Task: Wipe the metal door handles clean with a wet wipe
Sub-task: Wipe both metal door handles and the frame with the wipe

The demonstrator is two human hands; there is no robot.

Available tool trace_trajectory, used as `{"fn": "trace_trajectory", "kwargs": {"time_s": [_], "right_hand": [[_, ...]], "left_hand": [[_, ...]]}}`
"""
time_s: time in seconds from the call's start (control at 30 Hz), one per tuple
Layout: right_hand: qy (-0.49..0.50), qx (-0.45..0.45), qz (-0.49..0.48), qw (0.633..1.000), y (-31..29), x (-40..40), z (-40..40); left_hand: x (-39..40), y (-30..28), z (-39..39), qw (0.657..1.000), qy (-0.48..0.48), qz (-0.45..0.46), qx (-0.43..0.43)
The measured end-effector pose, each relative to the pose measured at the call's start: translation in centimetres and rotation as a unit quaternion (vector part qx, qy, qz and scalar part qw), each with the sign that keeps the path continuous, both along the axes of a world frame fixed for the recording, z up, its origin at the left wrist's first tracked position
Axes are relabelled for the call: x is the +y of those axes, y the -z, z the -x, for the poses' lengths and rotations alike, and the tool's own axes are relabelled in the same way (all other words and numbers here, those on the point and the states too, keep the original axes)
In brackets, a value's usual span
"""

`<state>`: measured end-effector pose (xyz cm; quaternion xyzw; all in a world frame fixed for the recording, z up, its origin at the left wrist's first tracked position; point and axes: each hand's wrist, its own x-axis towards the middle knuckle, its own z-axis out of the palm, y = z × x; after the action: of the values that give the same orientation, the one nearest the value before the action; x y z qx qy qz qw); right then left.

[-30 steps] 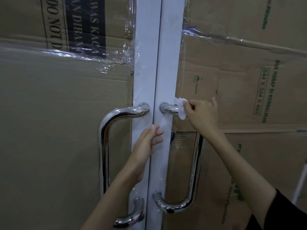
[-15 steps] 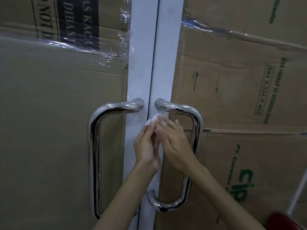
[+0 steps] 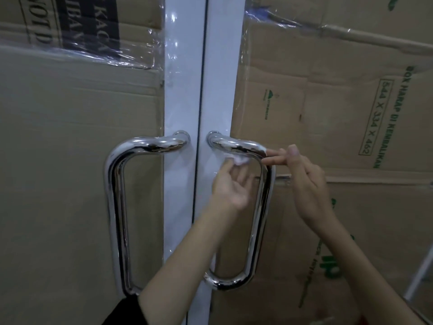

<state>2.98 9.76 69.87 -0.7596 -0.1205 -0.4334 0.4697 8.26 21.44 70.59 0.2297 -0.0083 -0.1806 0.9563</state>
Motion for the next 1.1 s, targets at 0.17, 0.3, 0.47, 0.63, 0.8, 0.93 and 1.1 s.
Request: {"fn": "trace_trajectory", "kwargs": {"time_s": [0.17, 0.3, 0.47, 0.63, 0.8, 0.93, 1.1], "right_hand": [[-0.017, 0.001, -0.002, 1.0, 0.2, -1.6, 0.5], [-0.016, 0.01, -0.023, 1.0, 0.8, -2.8, 1.1], [-0.011, 0.029, -0.051, 0.998, 1.9, -4.0, 0.4], [-0.012, 0.041, -0.065, 0.997, 3.2, -4.0, -0.3], [-0.018, 0.052, -0.085, 0.995, 4.0, -3.8, -1.0], [-0.022, 0.056, -0.104, 0.993, 4.4, -3.9, -1.3], [-0.037, 0.096, -0.136, 0.985, 6.6, -5.0, 0.7]], "left_hand": [[1.7, -2.8, -2.4, 0.985, -0.018, 0.139, 0.102], [-0.4, -1.5, 0.1, 0.997, -0.005, 0.068, 0.036], [-4.4, 2.3, 0.9, 0.974, -0.133, -0.103, -0.149], [-5.6, 10.1, 2.1, 0.919, -0.211, -0.229, -0.243], [-4.0, 9.6, 0.3, 0.898, -0.208, -0.297, -0.249], [-5.2, 5.2, -0.3, 0.948, -0.168, -0.184, -0.199], [-4.9, 10.2, 1.6, 0.924, -0.206, -0.271, -0.174]]}}
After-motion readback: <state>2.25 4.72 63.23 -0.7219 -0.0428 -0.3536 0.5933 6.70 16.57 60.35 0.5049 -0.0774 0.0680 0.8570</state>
